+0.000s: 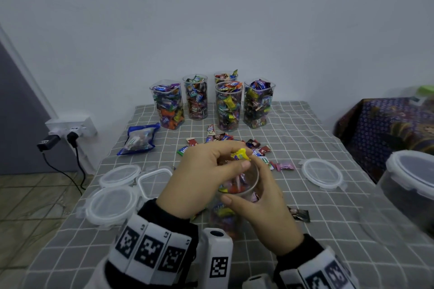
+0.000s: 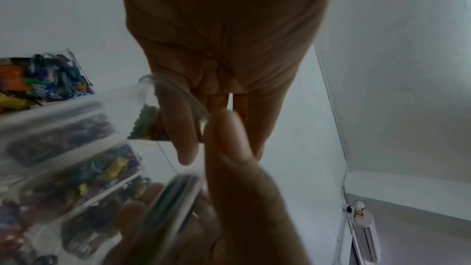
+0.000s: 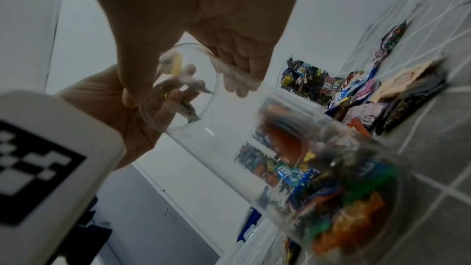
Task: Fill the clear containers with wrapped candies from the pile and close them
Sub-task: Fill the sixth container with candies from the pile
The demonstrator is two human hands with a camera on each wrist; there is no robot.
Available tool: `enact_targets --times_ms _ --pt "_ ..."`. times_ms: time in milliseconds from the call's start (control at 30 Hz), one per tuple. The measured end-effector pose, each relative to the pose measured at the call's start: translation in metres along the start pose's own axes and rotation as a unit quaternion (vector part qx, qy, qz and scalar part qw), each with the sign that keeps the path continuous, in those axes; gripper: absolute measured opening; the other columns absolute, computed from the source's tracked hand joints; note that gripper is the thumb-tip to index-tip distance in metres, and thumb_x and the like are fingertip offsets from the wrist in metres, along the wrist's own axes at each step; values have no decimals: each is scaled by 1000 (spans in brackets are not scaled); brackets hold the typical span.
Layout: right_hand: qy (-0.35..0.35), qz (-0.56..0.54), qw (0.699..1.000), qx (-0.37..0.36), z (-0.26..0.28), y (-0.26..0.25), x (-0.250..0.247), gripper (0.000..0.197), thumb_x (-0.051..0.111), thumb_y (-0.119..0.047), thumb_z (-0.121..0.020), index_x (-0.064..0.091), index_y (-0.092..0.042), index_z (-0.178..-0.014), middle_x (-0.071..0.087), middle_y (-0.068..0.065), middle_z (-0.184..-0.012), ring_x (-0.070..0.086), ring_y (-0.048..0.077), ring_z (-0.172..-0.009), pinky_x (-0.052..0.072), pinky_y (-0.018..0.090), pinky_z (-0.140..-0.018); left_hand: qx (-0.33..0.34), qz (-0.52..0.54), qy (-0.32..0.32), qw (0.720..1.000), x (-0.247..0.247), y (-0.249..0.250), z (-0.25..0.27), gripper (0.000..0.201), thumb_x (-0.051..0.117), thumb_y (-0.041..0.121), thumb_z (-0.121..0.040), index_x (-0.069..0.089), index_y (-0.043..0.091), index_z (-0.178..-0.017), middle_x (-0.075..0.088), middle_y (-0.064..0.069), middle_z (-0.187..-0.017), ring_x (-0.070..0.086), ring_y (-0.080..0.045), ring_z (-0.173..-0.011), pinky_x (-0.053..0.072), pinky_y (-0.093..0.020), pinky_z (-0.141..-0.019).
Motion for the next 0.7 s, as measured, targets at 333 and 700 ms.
enact_targets --times_ms 333,700 --pt "-8 14 1000 -18 -2 2 2 75 78 -30 -63 44 -24 -130 58 -10 -126 53 8 -121 44 19 -96 -1 -20 2 1000 1 -4 -1 25 72 17 -81 72 40 -89 60 19 -122 57 9 -108 50 -28 -92" --pt "-100 99 989 41 -3 12 -6 79 80 -32 -63 35 -43 -127 51 -35 -121 48 -9 -117 40 8 -93 32 -5 178 983 -38 -20 -2 25 62 16 -89 66 40 -89 70 14 -89 64 -3 -88 53 -25 -80"
Point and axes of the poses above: each hand's wrist, its own z-axis away from the middle knuckle, its own x-axis out of the palm, y = z × x, the point moved 6 cm from there along -z, towards the middle knuckle
